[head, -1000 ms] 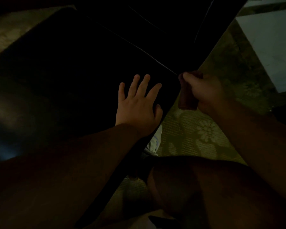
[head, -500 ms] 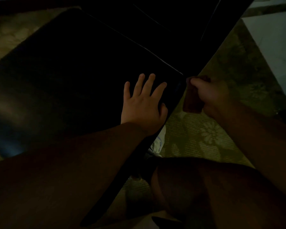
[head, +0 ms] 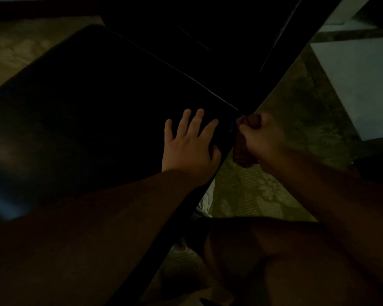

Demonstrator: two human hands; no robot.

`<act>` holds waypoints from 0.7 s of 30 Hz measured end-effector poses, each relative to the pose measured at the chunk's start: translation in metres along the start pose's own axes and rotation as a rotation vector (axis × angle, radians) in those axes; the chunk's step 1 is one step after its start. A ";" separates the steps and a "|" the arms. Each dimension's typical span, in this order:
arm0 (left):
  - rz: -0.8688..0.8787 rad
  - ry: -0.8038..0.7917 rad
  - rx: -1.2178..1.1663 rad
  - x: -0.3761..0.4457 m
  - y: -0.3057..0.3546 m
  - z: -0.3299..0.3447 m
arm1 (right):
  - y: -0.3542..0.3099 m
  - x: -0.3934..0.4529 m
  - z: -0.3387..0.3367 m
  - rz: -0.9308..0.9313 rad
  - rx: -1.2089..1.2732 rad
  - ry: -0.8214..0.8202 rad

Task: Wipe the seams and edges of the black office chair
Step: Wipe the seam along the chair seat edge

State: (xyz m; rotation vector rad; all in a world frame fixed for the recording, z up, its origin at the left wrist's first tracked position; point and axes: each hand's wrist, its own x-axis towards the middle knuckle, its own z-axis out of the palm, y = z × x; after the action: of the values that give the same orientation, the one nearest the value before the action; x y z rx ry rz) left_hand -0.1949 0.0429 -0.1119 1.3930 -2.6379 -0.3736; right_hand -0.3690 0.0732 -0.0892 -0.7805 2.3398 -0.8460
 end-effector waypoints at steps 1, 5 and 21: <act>0.000 -0.009 0.001 -0.001 0.001 -0.001 | 0.002 0.000 -0.001 0.007 0.012 -0.001; 0.002 -0.055 0.019 -0.009 0.008 -0.002 | 0.002 -0.002 -0.004 -0.016 -0.043 -0.013; 0.141 -0.084 0.154 -0.002 0.012 -0.023 | 0.010 0.004 -0.023 -0.006 -0.082 -0.132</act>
State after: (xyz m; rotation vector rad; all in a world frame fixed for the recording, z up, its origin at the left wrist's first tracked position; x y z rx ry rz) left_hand -0.1979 0.0474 -0.0866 1.2465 -2.8668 -0.2214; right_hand -0.3893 0.0859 -0.0818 -0.8513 2.2676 -0.6828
